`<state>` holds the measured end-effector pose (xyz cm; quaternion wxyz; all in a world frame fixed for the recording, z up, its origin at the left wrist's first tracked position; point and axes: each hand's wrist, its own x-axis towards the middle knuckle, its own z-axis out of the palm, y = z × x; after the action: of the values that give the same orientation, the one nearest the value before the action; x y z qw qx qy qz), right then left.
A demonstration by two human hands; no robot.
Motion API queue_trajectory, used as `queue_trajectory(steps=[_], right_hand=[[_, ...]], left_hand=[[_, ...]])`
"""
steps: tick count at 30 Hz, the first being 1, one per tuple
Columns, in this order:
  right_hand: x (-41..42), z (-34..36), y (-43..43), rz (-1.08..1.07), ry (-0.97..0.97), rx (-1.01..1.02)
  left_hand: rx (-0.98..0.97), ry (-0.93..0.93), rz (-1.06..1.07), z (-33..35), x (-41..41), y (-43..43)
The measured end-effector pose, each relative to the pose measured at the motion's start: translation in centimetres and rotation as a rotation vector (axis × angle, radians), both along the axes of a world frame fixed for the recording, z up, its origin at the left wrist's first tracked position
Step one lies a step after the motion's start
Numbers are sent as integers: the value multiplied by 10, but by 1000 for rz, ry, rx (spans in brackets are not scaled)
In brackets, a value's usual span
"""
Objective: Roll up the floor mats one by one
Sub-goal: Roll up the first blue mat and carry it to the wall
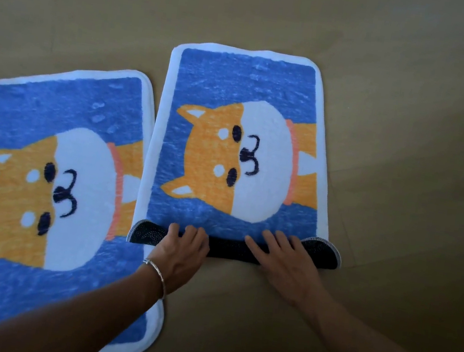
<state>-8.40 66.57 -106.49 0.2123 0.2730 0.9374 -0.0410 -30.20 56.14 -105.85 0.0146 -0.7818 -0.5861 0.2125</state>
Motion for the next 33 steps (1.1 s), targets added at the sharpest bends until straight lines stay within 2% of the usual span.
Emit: queue_trajectory(steps=[7, 10, 14, 18, 27, 33], right_hand=[[-19, 6, -4, -107, -42, 17], [-20, 13, 1, -49, -40, -32], [-18, 10, -2, -93, -51, -108], [-16, 2, -10, -127, -89, -151], [-18, 3, -4, -187, -109, -151], [3, 8, 8, -237, -126, -104]], left_hand=[[-215, -42, 234, 3, -6, 2], [-253, -76, 203, 15, -8, 12], [-323, -103, 159, 16, -8, 6], [-386, -41, 145, 16, -3, -2], [-438, 22, 231, 8, -1, 9], [-376, -128, 317, 2, 23, 25]])
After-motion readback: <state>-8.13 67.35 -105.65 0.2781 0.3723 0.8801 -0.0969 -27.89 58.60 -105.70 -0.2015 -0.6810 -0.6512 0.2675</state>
